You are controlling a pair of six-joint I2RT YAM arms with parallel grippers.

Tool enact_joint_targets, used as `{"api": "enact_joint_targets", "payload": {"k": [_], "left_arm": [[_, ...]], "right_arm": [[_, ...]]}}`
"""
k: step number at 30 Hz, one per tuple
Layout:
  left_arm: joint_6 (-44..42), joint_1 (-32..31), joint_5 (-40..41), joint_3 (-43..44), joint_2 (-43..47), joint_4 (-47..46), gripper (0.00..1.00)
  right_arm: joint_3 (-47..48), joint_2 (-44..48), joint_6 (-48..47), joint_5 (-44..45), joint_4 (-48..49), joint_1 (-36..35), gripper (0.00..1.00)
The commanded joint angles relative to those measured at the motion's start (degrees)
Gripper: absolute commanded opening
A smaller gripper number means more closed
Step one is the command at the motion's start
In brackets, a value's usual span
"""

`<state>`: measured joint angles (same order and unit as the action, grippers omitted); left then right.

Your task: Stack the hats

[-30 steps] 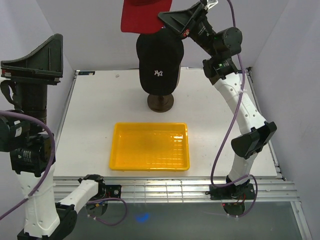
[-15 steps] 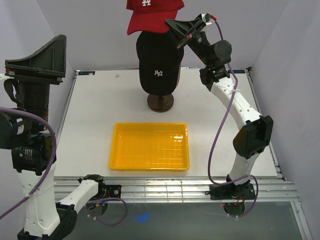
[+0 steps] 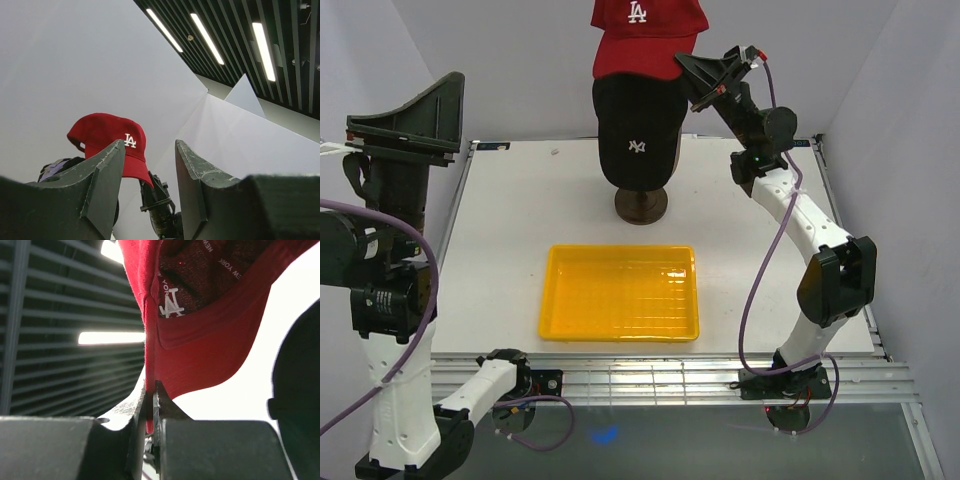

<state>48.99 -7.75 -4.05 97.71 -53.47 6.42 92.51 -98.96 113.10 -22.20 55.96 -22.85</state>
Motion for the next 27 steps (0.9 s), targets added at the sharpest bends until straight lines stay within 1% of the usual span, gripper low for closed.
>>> {"api": "enact_joint_targets", "payload": {"k": [1, 4, 6, 9, 18, 27], "left_arm": [[0.4, 0.1, -1.13, -0.85, -0.4, 0.0, 0.55], [0.49, 0.1, -1.22, -1.47, -0.32, 0.0, 0.55], [0.49, 0.01, -1.31, -1.82, -0.4, 0.0, 0.55], [0.58, 0.01, -1.39, -2.0, -0.32, 0.09, 0.55], [0.4, 0.01, -1.48, -2.44, -0.32, 0.35, 0.55], [0.4, 0.1, -1.75, -3.49, -0.32, 0.44, 0.55]], "right_arm": [[-0.49, 2.63, 5.81, -0.74, 9.95, 0.0, 0.08], [-0.57, 1.75, 7.31, -1.88, 12.15, -0.09, 0.08], [-3.38, 2.62, 7.93, -1.89, 12.85, 0.09, 0.08], [-5.14, 2.9, 8.27, -2.5, 13.9, 0.44, 0.08], [-5.41, -0.27, 12.93, -5.67, 20.32, 0.35, 0.08], [-12.44, -0.27, 17.24, -6.19, 25.77, 0.88, 0.08]]}}
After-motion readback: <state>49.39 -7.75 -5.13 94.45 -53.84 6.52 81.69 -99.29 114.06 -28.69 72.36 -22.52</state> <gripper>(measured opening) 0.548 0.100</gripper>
